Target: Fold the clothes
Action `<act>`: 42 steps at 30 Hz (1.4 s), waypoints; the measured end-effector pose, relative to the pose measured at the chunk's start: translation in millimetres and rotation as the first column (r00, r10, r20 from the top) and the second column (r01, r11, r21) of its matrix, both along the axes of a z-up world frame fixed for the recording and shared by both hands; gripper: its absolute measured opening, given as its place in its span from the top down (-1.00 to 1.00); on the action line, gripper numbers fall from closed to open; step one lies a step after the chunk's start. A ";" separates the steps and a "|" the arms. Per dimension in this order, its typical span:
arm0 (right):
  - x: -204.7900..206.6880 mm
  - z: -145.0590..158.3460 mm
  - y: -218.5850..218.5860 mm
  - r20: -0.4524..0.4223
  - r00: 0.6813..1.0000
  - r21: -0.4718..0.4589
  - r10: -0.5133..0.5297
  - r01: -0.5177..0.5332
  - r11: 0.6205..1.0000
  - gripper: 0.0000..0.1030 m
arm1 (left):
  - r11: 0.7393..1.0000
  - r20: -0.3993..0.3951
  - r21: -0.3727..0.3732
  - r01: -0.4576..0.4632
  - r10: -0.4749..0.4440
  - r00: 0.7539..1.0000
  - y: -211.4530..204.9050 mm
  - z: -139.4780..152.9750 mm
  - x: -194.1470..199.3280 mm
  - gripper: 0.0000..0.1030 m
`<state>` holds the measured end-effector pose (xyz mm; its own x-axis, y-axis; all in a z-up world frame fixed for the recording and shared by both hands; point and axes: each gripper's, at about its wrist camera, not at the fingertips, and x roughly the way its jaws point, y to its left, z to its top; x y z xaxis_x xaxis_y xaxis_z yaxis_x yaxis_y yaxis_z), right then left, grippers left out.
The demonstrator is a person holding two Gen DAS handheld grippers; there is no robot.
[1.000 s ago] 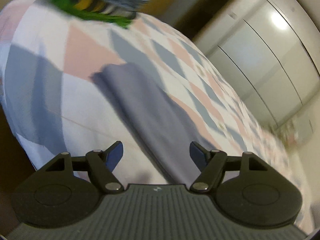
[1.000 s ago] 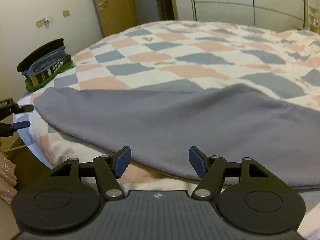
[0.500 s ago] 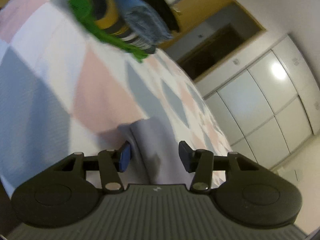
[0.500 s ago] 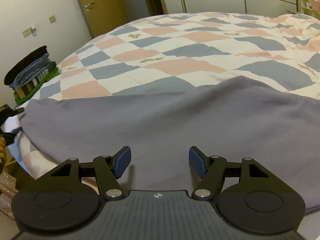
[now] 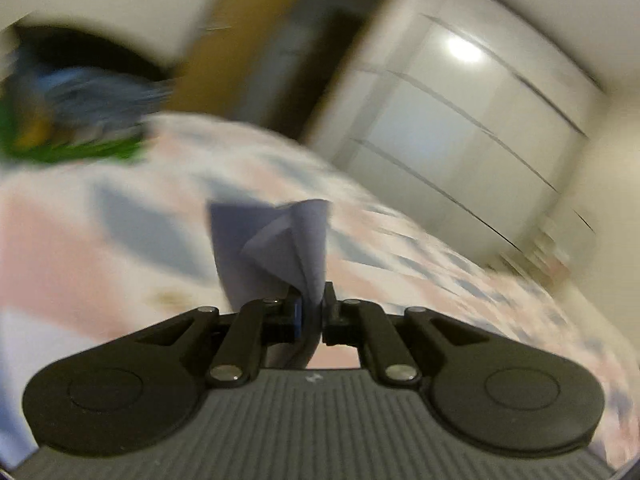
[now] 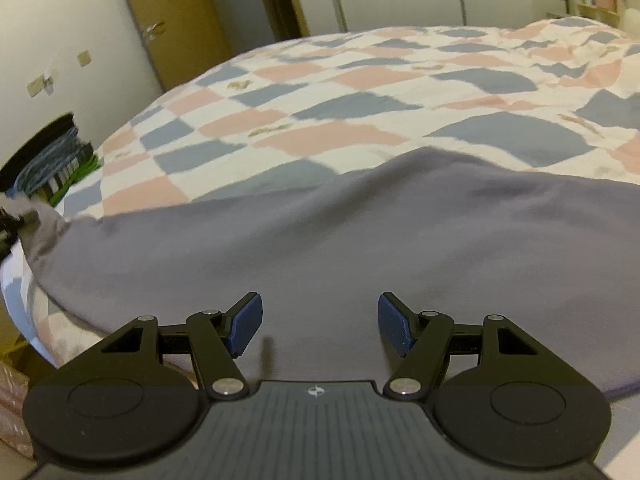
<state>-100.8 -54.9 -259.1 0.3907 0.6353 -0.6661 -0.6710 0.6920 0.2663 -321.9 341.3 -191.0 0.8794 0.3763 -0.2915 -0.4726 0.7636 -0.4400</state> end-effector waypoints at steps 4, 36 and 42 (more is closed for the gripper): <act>7.9 8.4 -28.3 -0.008 0.998 0.050 -0.065 0.066 0.997 -0.30 | 0.942 -0.079 0.126 0.312 -0.304 0.949 -102.6 1.4 67.3 0.82; 93.9 -55.2 23.8 -0.491 0.824 0.393 0.283 -0.080 0.916 0.24 | 0.702 -0.350 -0.034 0.711 -0.675 0.649 -61.2 -50.6 89.5 0.29; 93.0 -63.8 30.2 -0.507 0.797 0.419 0.328 -0.105 0.902 0.46 | 0.675 -0.314 -0.075 0.734 -0.715 0.625 -47.1 -58.4 92.7 0.28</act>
